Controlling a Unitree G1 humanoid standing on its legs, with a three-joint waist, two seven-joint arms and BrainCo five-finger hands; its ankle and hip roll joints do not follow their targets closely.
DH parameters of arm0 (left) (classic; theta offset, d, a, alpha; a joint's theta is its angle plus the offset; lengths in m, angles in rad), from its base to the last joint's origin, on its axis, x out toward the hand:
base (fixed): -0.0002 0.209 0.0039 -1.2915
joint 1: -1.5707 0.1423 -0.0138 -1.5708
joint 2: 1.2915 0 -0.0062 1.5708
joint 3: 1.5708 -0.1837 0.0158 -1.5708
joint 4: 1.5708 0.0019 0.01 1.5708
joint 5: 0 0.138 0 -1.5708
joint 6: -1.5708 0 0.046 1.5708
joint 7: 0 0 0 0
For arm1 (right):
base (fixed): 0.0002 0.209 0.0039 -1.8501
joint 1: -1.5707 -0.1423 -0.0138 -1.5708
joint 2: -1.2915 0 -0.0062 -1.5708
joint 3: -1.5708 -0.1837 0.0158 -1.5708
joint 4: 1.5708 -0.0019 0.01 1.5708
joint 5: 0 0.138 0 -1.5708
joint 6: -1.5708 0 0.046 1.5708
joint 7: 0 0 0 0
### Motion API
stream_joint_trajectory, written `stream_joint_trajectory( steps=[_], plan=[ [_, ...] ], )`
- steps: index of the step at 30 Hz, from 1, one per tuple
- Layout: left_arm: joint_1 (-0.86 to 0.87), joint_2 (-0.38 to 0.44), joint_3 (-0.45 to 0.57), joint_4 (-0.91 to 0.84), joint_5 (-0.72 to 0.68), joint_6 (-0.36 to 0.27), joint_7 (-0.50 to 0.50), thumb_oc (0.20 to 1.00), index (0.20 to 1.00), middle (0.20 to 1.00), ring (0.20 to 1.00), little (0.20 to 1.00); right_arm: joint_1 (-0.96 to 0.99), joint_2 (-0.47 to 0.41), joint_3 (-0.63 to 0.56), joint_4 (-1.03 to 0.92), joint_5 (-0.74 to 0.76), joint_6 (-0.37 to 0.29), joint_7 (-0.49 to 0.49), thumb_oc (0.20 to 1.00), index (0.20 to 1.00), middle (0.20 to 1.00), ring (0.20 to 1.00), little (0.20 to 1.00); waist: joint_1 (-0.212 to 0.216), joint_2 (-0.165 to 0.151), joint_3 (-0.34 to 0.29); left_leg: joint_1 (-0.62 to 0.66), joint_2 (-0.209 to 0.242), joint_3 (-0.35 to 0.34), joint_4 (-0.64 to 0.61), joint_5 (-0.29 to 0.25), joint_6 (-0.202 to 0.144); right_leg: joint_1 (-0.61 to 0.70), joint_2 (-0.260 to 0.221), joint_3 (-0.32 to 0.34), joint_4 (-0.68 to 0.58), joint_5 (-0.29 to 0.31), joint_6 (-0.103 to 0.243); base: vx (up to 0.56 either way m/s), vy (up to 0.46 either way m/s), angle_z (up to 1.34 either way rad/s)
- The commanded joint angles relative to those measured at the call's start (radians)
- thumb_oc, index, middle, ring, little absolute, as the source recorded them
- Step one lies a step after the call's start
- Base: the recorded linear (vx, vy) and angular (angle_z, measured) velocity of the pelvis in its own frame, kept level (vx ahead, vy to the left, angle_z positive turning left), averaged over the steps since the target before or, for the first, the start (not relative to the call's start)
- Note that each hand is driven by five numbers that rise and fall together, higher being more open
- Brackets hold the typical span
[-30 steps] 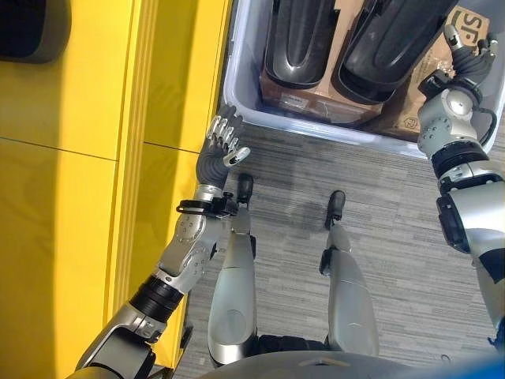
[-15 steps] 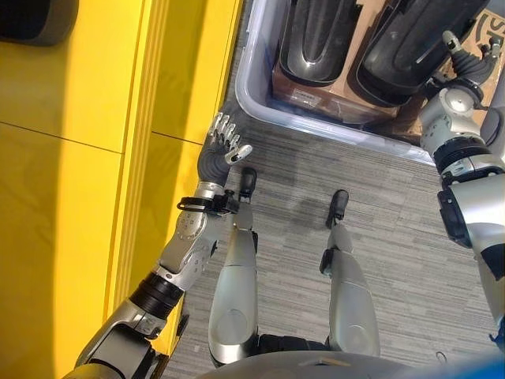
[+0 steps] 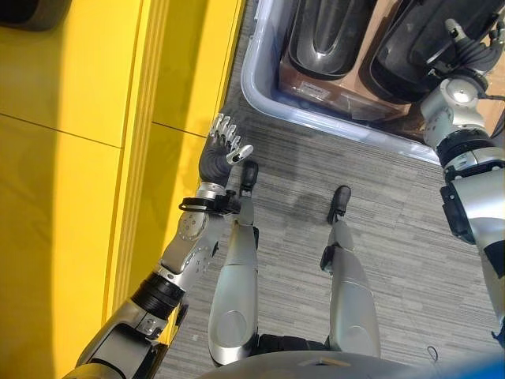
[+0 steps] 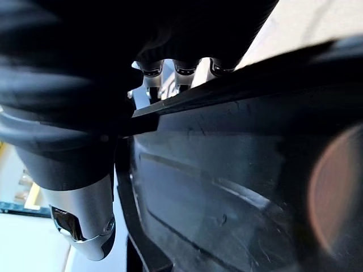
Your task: Move parts from the plastic box to the shelf.
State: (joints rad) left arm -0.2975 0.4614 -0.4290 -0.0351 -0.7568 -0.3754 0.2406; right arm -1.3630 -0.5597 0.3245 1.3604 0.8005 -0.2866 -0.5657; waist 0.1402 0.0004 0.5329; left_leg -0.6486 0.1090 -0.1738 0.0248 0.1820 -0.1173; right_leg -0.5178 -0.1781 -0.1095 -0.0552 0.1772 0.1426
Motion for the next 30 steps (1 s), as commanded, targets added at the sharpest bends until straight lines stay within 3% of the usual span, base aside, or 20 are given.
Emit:
stream_joint_trajectory(
  steps=[1, 15, 30],
  plan=[
    [0.004, 0.026, 0.005, -0.125, 0.018, -0.045, -0.002, 1.0, 1.0, 1.0, 1.0, 1.0, -0.06, -0.086, 0.068, 0.002, -0.031, -0.011, -0.014, 1.0, 1.0, 1.0, 1.0, 1.0, 0.016, 0.01, -0.013, 0.016, -0.001, 0.019, 0.055, -0.138, 0.06, 0.052, -0.011, 0.018, 0.146, -0.154, -0.011, 0.0, 0.0, 0.0],
    [0.014, 0.031, -0.007, -0.133, 0.018, -0.052, 0.002, 1.0, 1.0, 1.0, 1.0, 1.0, -0.065, -0.121, 0.048, 0.075, -0.004, 0.019, -0.021, 1.0, 1.0, 1.0, 1.0, 1.0, 0.025, 0.038, -0.013, -0.032, -0.012, 0.016, 0.061, -0.148, 0.062, -0.004, -0.011, 0.018, 0.167, -0.172, -0.017, 0.0, 0.0, 0.0],
    [0.01, 0.032, -0.027, -0.159, 0.023, -0.061, 0.005, 1.0, 1.0, 1.0, 1.0, 1.0, -0.072, -0.128, 0.105, 0.112, -0.116, 0.064, -0.035, 1.0, 1.0, 1.0, 1.0, 1.0, 0.033, 0.06, -0.013, -0.117, -0.02, 0.01, 0.073, -0.143, 0.065, -0.096, -0.009, 0.013, 0.183, -0.173, -0.018, 0.0, 0.0, 0.0]
  ],
)
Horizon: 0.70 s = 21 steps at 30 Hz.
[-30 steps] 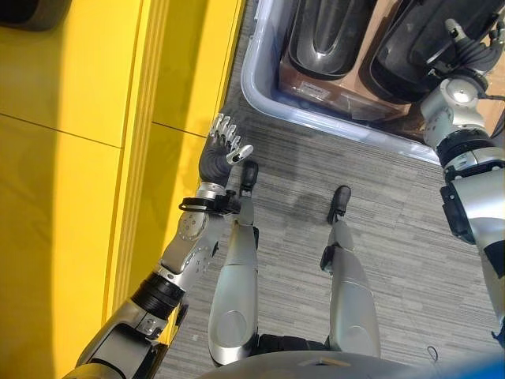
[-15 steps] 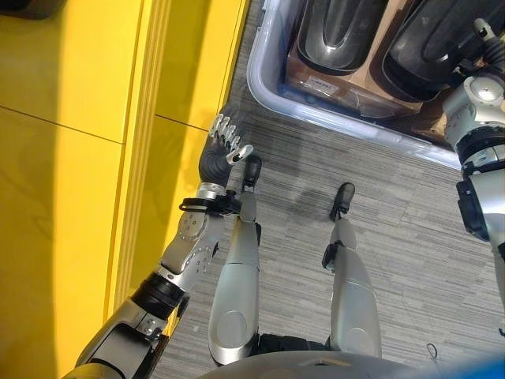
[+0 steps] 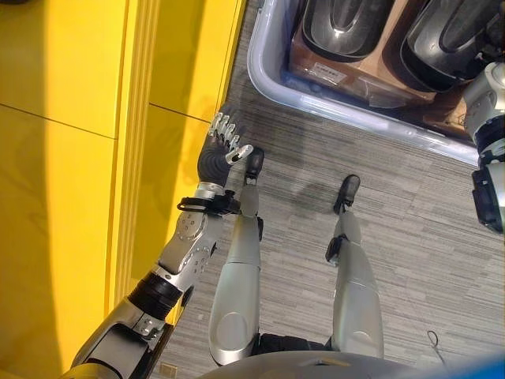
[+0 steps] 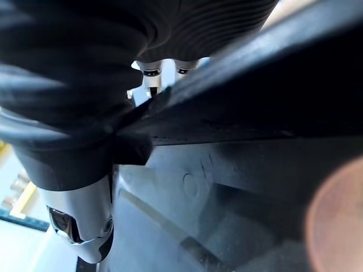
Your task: Move parts from the plastic box to the shelf.
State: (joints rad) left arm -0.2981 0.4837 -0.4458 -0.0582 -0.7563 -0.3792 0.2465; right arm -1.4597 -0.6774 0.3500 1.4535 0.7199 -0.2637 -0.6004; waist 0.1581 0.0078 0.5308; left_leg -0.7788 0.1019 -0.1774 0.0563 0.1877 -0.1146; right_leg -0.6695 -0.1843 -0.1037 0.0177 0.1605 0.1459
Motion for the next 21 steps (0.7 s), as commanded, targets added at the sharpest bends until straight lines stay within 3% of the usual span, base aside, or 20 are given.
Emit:
stream_joint_trajectory(
  steps=[1, 7, 8, 9, 10, 14, 21],
  plan=[
    [0.01, 0.01, -0.012, -0.137, 0.022, -0.058, -0.001, 1.0, 1.0, 1.0, 1.0, 1.0, 0.023, -0.01, 0.085, 0.019, -0.041, 0.043, -0.001, 1.0, 1.0, 1.0, 1.0, 1.0, 0.016, 0.054, -0.011, 0.009, -0.014, 0.012, 0.042, -0.148, 0.062, 0.052, -0.002, 0.007, 0.111, -0.157, -0.022, 0.0, 0.0, 0.0],
    [0.009, 0.009, -0.016, -0.142, 0.023, -0.061, 0.0, 1.0, 1.0, 1.0, 1.0, 1.0, 0.018, -0.011, 0.11, 0.025, -0.08, 0.062, 0.012, 1.0, 1.0, 1.0, 1.0, 1.0, 0.02, 0.052, -0.011, -0.013, -0.015, 0.002, 0.042, -0.144, 0.062, 0.032, -0.001, -0.002, 0.115, -0.159, -0.022, 0.0, 0.0, 0.0],
    [0.01, 0.012, -0.014, -0.145, 0.022, -0.062, -0.005, 1.0, 1.0, 1.0, 1.0, 1.0, 0.023, -0.01, 0.119, 0.026, -0.09, 0.071, 0.03, 0.9, 0.9, 0.9, 0.9, 0.9, 0.022, 0.052, -0.011, -0.02, -0.017, -0.001, 0.042, -0.142, 0.062, 0.026, 0.001, -0.004, 0.117, -0.16, -0.022, 0.0, 0.0, 0.0],
    [0.01, 0.013, -0.013, -0.144, 0.022, -0.063, -0.007, 1.0, 1.0, 1.0, 1.0, 1.0, 0.025, -0.011, 0.125, 0.027, -0.095, 0.077, 0.039, 0.423, 0.423, 0.423, 0.423, 0.423, 0.023, 0.052, -0.011, -0.021, -0.017, -0.001, 0.041, -0.142, 0.062, 0.026, 0.0, -0.005, 0.117, -0.16, -0.022, 0.0, 0.0, 0.0],
    [0.009, 0.013, -0.013, -0.144, 0.022, -0.063, -0.007, 1.0, 1.0, 1.0, 1.0, 1.0, 0.025, -0.011, 0.125, 0.027, -0.095, 0.077, 0.04, 0.2, 0.2, 0.2, 0.2, 0.2, 0.023, 0.052, -0.011, -0.021, -0.017, -0.001, 0.041, -0.141, 0.062, 0.026, 0.0, -0.005, 0.117, -0.16, -0.022, 0.0, -0.003, 0.03],
    [0.005, 0.016, -0.011, -0.14, 0.019, -0.061, -0.027, 1.0, 1.0, 1.0, 1.0, 1.0, 0.039, -0.019, 0.154, 0.042, -0.117, 0.104, 0.103, 0.2, 0.2, 0.2, 0.2, 0.2, 0.029, 0.051, -0.011, -0.022, -0.021, -0.007, 0.043, -0.139, 0.063, 0.026, 0.0, -0.013, 0.126, -0.16, -0.022, 0.0, -0.004, 0.02],
    [0.015, 0.012, 0.002, -0.134, 0.007, -0.062, -0.042, 1.0, 1.0, 1.0, 1.0, 1.0, 0.057, -0.032, 0.143, 0.037, -0.104, 0.099, 0.129, 0.2, 0.2, 0.2, 0.2, 0.2, 0.03, 0.048, -0.011, 0.001, -0.02, -0.005, 0.053, -0.143, 0.064, 0.047, 0.0, -0.01, 0.135, -0.163, -0.025, 0.0, 0.0, 0.0]
  ],
)
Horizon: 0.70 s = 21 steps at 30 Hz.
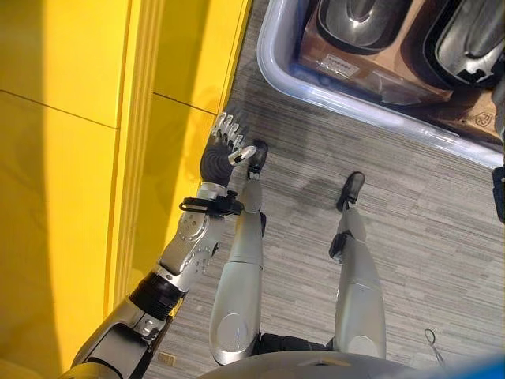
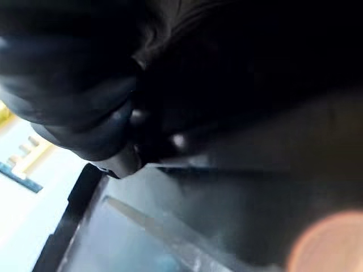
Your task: Move parts from the plastic box to the shelf.
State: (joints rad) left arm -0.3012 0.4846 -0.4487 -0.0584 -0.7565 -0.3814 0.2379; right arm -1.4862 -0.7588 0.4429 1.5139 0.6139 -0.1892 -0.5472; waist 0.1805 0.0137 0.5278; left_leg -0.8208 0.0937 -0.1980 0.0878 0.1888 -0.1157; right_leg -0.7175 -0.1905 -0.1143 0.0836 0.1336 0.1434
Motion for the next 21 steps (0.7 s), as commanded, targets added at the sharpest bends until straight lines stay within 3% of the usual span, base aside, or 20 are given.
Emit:
stream_joint_trajectory(
  steps=[1, 10, 17, 21],
  plan=[
    [0.017, 0.01, 0.004, -0.133, 0.005, -0.058, -0.036, 1.0, 1.0, 1.0, 1.0, 1.0, 0.087, 0.049, 0.046, -0.025, 0.005, 0.024, 0.079, 0.2, 0.2, 0.2, 0.2, 0.2, 0.006, 0.04, -0.008, 0.05, -0.013, 0.016, 0.025, -0.144, 0.065, 0.102, 0.007, 0.0, 0.069, -0.136, -0.022, -0.03, 0.002, 0.01],
    [0.005, 0.021, -0.003, -0.117, -0.017, -0.049, -0.067, 1.0, 1.0, 1.0, 1.0, 1.0, 0.138, 0.045, -0.014, -0.051, 0.056, 0.014, 0.084, 0.2, 0.2, 0.2, 0.2, 0.2, -0.003, 0.015, -0.008, 0.147, -0.005, 0.022, 0.036, -0.152, 0.061, 0.211, 0.006, -0.003, 0.06, -0.133, -0.021, -0.05, -0.004, 0.01],
    [0.009, 0.04, 0.018, -0.079, -0.04, -0.036, -0.104, 1.0, 1.0, 1.0, 1.0, 1.0, 0.192, 0.047, -0.091, -0.127, 0.135, -0.03, 0.109, 0.2, 0.2, 0.2, 0.2, 0.2, -0.013, -0.018, -0.008, 0.297, 0.012, 0.029, 0.028, -0.144, 0.055, 0.364, 0.004, 0.001, 0.019, -0.112, -0.02, -0.05, -0.01, 0.02],
    [0.042, 0.058, 0.045, -0.063, -0.048, -0.031, -0.123, 1.0, 1.0, 1.0, 1.0, 1.0, 0.234, 0.072, -0.111, -0.198, 0.169, -0.067, 0.124, 0.2, 0.2, 0.2, 0.2, 0.2, -0.026, -0.042, -0.048, 0.349, 0.031, 0.043, 0.01, -0.14, 0.05, 0.407, 0.005, 0.008, -0.01, -0.097, -0.018, 0.0, -0.001, -0.01]
  ],
)
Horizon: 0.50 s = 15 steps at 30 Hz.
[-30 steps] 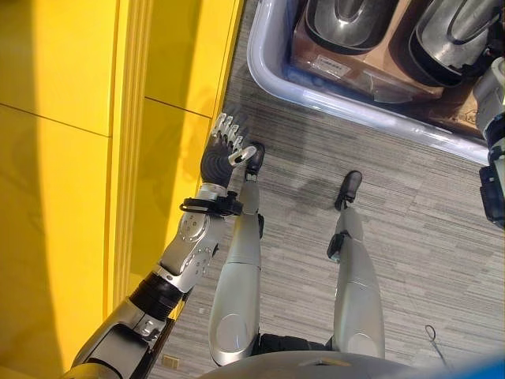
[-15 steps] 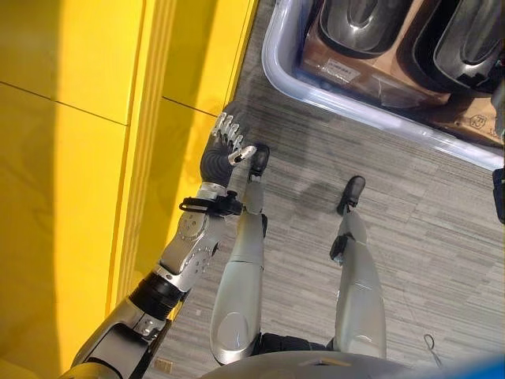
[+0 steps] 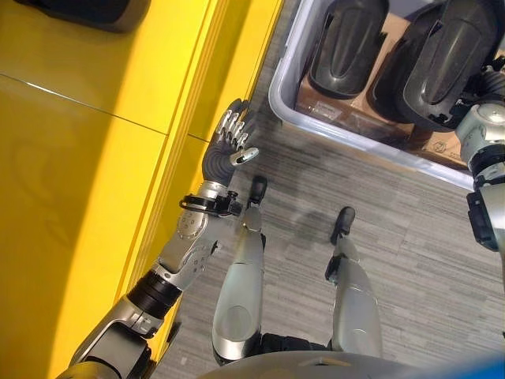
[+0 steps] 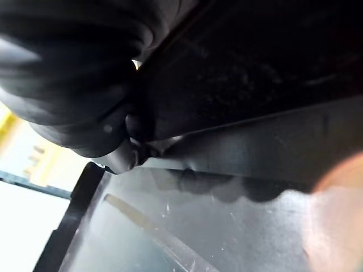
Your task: Move parts from the plastic box to the shelf.
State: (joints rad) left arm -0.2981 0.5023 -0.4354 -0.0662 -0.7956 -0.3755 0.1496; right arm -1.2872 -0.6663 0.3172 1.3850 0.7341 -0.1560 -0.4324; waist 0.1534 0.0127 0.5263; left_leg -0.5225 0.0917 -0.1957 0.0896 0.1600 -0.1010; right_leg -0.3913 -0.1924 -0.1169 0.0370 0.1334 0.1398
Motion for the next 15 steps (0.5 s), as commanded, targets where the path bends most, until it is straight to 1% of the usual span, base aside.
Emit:
stream_joint_trajectory(
  steps=[1, 2, 3, 8, 9, 10, 12, 13, 15],
  plan=[
    [0.055, 0.048, 0.037, -0.052, -0.012, -0.034, -0.039, 1.0, 1.0, 1.0, 1.0, 1.0, 0.05, -0.01, 0.007, -0.086, 0.056, -0.109, 0.013, 0.2, 0.2, 0.2, 0.2, 0.2, -0.002, -0.047, -0.058, 0.064, 0.039, 0.045, 0.004, -0.11, 0.034, 0.092, 0.007, 0.01, 0.029, -0.094, -0.014, 0.0, -0.007, -0.1],
    [0.075, 0.065, 0.052, -0.054, -0.022, -0.03, -0.051, 1.0, 1.0, 1.0, 1.0, 1.0, 0.071, 0.004, 0.0, -0.115, 0.062, -0.12, 0.02, 0.2, 0.2, 0.2, 0.2, 0.2, -0.01, -0.054, -0.083, 0.09, 0.046, 0.052, -0.012, -0.108, 0.032, 0.108, 0.006, 0.013, 0.015, -0.086, -0.011, 0.0, -0.008, -0.18],
    [0.077, 0.066, 0.053, -0.055, -0.023, -0.03, -0.051, 1.0, 1.0, 1.0, 1.0, 1.0, 0.073, 0.005, -0.001, -0.116, 0.062, -0.121, 0.02, 0.2, 0.2, 0.2, 0.2, 0.2, -0.01, -0.056, -0.083, 0.093, 0.047, 0.053, -0.014, -0.107, 0.032, 0.11, 0.006, 0.013, 0.013, -0.086, -0.011, 0.0, -0.005, -0.21],
    [0.15, 0.115, 0.098, -0.064, -0.031, -0.012, -0.074, 1.0, 1.0, 1.0, 1.0, 1.0, 0.145, 0.05, -0.01, -0.224, 0.044, -0.148, 0.03, 0.2, 0.2, 0.2, 0.2, 0.2, -0.038, -0.076, -0.147, 0.154, 0.065, 0.078, -0.048, -0.098, 0.026, 0.146, 0.007, 0.021, -0.015, -0.069, -0.007, 0.0, -0.001, -0.11],
    [0.153, 0.116, 0.099, -0.066, -0.031, -0.011, -0.074, 1.0, 1.0, 1.0, 1.0, 1.0, 0.148, 0.052, -0.011, -0.227, 0.042, -0.147, 0.029, 0.2, 0.2, 0.2, 0.2, 0.2, -0.037, -0.077, -0.147, 0.157, 0.065, 0.079, -0.05, -0.097, 0.026, 0.148, 0.007, 0.022, -0.016, -0.068, -0.007, 0.01, -0.008, -0.11],
    [0.169, 0.124, 0.116, -0.057, -0.035, -0.006, -0.079, 1.0, 1.0, 1.0, 1.0, 1.0, 0.176, 0.076, -0.018, -0.265, 0.052, -0.153, 0.039, 0.2, 0.2, 0.2, 0.2, 0.2, -0.045, -0.082, -0.17, 0.178, 0.074, 0.088, -0.063, -0.096, 0.023, 0.16, 0.008, 0.029, -0.027, -0.063, -0.005, 0.02, -0.017, -0.08],
    [0.187, 0.132, 0.132, -0.057, -0.037, -0.003, -0.088, 1.0, 1.0, 1.0, 1.0, 1.0, 0.212, 0.097, -0.015, -0.325, 0.038, -0.159, 0.048, 0.2, 0.2, 0.2, 0.2, 0.2, -0.052, -0.091, -0.194, 0.202, 0.084, 0.098, -0.072, -0.095, 0.02, 0.172, 0.009, 0.034, -0.03, -0.062, -0.004, 0.02, -0.02, -0.09],
    [0.19, 0.133, 0.133, -0.058, -0.038, -0.003, -0.088, 1.0, 1.0, 1.0, 1.0, 1.0, 0.215, 0.098, -0.016, -0.328, 0.037, -0.158, 0.047, 0.2, 0.2, 0.2, 0.2, 0.2, -0.052, -0.092, -0.194, 0.204, 0.084, 0.099, -0.073, -0.095, 0.02, 0.174, 0.01, 0.034, -0.03, -0.062, -0.004, 0.03, -0.02, -0.2],
    [0.223, 0.135, 0.152, -0.053, -0.04, 0.008, -0.099, 1.0, 1.0, 1.0, 1.0, 1.0, 0.27, 0.129, -0.013, -0.409, 0.017, -0.162, 0.055, 0.2, 0.2, 0.2, 0.2, 0.2, -0.062, -0.1, -0.227, 0.233, 0.093, 0.11, -0.077, -0.098, 0.019, 0.194, 0.012, 0.042, -0.026, -0.067, -0.005, 0.04, -0.028, -0.2]
  ],
)
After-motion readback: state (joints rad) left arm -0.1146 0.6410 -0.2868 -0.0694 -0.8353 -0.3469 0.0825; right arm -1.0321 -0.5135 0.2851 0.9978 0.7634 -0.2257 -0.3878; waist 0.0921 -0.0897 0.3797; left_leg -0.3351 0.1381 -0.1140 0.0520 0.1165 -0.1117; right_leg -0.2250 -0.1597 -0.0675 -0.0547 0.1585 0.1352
